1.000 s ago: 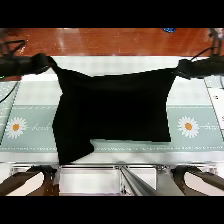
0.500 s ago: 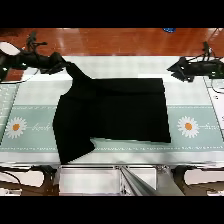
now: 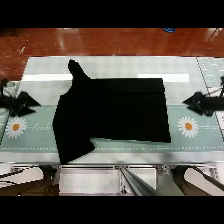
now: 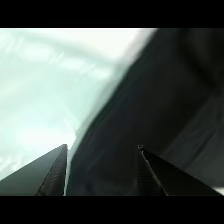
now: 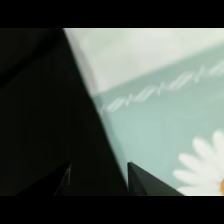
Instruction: Fold the shirts.
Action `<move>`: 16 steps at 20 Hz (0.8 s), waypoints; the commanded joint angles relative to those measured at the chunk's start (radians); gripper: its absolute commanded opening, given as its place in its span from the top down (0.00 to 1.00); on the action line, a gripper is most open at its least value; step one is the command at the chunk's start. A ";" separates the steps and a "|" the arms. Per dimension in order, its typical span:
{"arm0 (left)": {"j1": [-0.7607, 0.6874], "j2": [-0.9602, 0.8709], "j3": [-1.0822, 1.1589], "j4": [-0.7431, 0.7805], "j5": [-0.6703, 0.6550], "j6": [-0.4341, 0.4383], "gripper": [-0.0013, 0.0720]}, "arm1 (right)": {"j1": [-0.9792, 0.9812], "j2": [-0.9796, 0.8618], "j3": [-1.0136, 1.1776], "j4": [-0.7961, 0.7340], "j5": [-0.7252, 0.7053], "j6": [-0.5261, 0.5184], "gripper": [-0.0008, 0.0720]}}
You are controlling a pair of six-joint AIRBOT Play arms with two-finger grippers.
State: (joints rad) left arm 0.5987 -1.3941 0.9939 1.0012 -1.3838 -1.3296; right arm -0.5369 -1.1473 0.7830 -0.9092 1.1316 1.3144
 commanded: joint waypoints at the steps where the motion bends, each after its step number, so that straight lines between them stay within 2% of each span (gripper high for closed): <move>1: 0.067 0.045 -0.222 -0.025 0.042 0.101 0.29 | -0.016 0.158 -0.252 0.173 -0.050 -0.116 0.42; 6: 0.022 0.028 -0.235 -0.066 0.056 0.113 0.29 | -0.016 0.205 -0.274 0.187 0.042 -0.127 0.42; 15: -0.208 -0.064 -0.230 -0.074 0.146 0.087 0.29 | -0.017 0.205 -0.273 0.184 0.044 -0.123 0.43; 16: -0.215 -0.069 -0.228 -0.074 0.141 0.087 0.35 | -0.017 0.205 -0.266 0.167 0.043 -0.123 0.43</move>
State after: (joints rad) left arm 0.4278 -1.4467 0.7650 0.9154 -1.2846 -1.2415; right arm -0.5533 -0.9443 0.5117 -0.7284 1.1725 1.1923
